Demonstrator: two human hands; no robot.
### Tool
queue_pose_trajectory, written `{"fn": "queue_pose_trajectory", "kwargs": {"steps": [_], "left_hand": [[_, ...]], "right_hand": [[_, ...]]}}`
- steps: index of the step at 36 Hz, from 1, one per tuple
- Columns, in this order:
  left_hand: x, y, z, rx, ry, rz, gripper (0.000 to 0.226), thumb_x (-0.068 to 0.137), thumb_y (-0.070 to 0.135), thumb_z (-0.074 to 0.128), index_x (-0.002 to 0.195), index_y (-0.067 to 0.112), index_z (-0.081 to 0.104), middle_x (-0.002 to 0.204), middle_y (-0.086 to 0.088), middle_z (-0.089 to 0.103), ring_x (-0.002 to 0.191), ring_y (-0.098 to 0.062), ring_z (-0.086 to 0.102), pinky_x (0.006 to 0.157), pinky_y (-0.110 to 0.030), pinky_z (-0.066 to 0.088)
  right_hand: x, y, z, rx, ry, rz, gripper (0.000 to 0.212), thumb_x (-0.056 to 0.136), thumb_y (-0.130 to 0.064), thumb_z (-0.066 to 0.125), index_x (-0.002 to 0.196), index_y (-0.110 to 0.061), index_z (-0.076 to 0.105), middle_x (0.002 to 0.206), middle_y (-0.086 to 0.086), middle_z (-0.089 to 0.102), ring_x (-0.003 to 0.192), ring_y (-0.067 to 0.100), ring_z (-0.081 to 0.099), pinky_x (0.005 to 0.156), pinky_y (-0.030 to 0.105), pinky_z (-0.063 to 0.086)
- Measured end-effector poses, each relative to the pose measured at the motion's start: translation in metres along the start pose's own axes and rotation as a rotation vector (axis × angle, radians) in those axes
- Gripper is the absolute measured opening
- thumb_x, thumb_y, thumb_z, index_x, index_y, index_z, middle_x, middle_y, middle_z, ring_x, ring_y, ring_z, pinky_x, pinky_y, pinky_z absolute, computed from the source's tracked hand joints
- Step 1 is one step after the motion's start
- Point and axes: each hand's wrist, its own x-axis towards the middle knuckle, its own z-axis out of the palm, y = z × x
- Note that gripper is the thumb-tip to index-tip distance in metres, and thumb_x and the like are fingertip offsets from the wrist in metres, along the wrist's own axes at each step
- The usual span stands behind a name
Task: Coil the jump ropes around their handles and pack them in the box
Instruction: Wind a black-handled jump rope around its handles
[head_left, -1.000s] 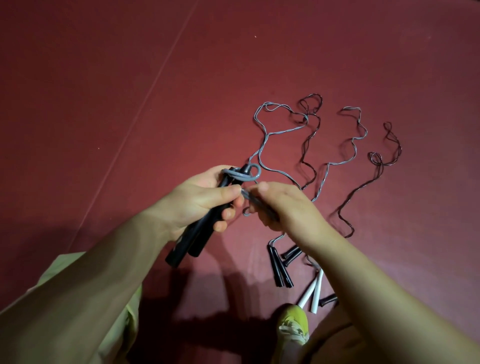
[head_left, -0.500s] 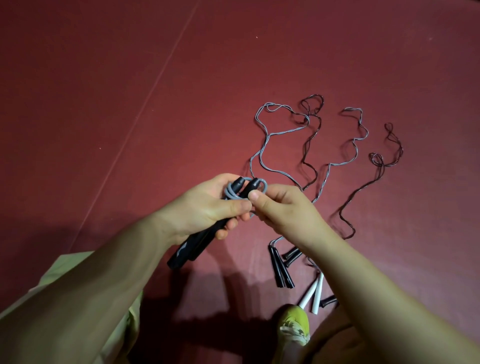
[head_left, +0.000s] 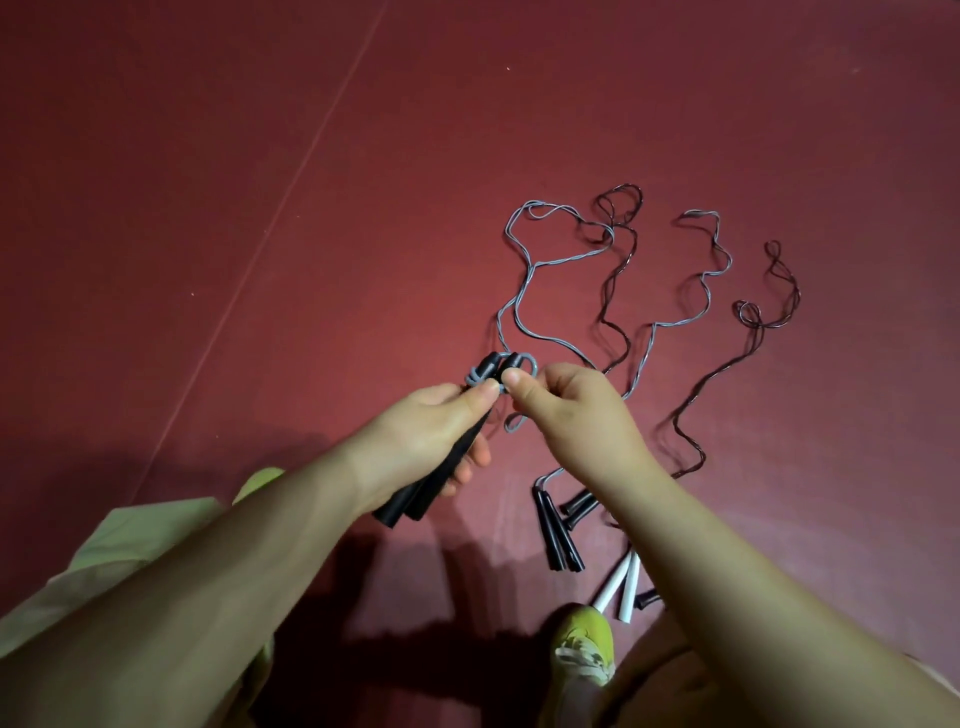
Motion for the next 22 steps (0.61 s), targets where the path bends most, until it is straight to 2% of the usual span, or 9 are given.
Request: {"fn": "queue_pose_trajectory", "kwargs": {"steps": [2, 4, 9, 13, 18, 22], "left_hand": [[0.000, -0.003, 0.003, -0.015, 0.007, -0.004, 0.035, 0.096, 0.044, 0.046, 0.098, 0.012, 0.058, 0.056, 0.001, 0.059, 0.044, -0.012, 0.049, 0.046, -0.023, 0.041], [0.000, -0.004, 0.004, -0.024, 0.016, -0.017, 0.035, 0.094, 0.046, 0.047, 0.096, 0.013, 0.057, 0.055, 0.001, 0.058, 0.044, -0.012, 0.049, 0.046, -0.024, 0.041], [0.003, -0.007, 0.004, -0.033, 0.052, -0.044, 0.045, 0.093, 0.053, 0.043, 0.085, 0.011, 0.055, 0.051, 0.000, 0.057, 0.042, -0.015, 0.048, 0.047, -0.025, 0.040], [0.004, -0.006, 0.001, -0.031, 0.054, -0.043, 0.049, 0.095, 0.053, 0.039, 0.080, 0.010, 0.055, 0.049, 0.001, 0.054, 0.040, -0.015, 0.046, 0.046, -0.024, 0.038], [0.009, -0.005, -0.012, 0.045, 0.059, 0.005, 0.042, 0.097, 0.049, 0.040, 0.078, 0.013, 0.053, 0.049, 0.003, 0.054, 0.040, -0.013, 0.044, 0.045, -0.023, 0.039], [0.015, -0.004, -0.026, 0.145, 0.150, 0.053, 0.040, 0.098, 0.046, 0.041, 0.076, 0.015, 0.053, 0.052, 0.002, 0.052, 0.042, -0.013, 0.043, 0.045, -0.024, 0.037]], "right_hand": [[0.000, -0.001, 0.001, -0.052, -0.017, 0.042, 0.059, 0.091, -0.050, 0.057, 0.079, 0.008, 0.055, 0.061, 0.004, 0.042, 0.049, 0.010, 0.030, 0.046, 0.025, 0.026], [-0.001, -0.002, 0.002, -0.114, -0.022, 0.076, 0.063, 0.091, -0.054, 0.054, 0.081, 0.009, 0.057, 0.060, 0.004, 0.042, 0.052, 0.014, 0.033, 0.049, 0.030, 0.027], [-0.002, -0.006, 0.005, -0.144, -0.046, 0.126, 0.069, 0.090, -0.060, 0.052, 0.082, 0.008, 0.060, 0.063, 0.008, 0.049, 0.056, 0.020, 0.040, 0.055, 0.032, 0.031], [-0.002, -0.010, 0.006, -0.146, -0.049, 0.111, 0.068, 0.091, -0.058, 0.050, 0.080, 0.009, 0.058, 0.059, 0.007, 0.043, 0.056, 0.021, 0.038, 0.057, 0.033, 0.032], [-0.007, -0.017, 0.003, -0.165, -0.146, 0.048, 0.058, 0.097, -0.053, 0.042, 0.074, -0.004, 0.064, 0.062, 0.001, 0.057, 0.062, 0.019, 0.051, 0.063, 0.032, 0.040], [-0.013, -0.020, 0.002, -0.265, -0.275, -0.101, 0.038, 0.099, -0.046, 0.041, 0.088, -0.014, 0.059, 0.082, 0.011, 0.065, 0.079, 0.032, 0.060, 0.074, 0.039, 0.049]]}}
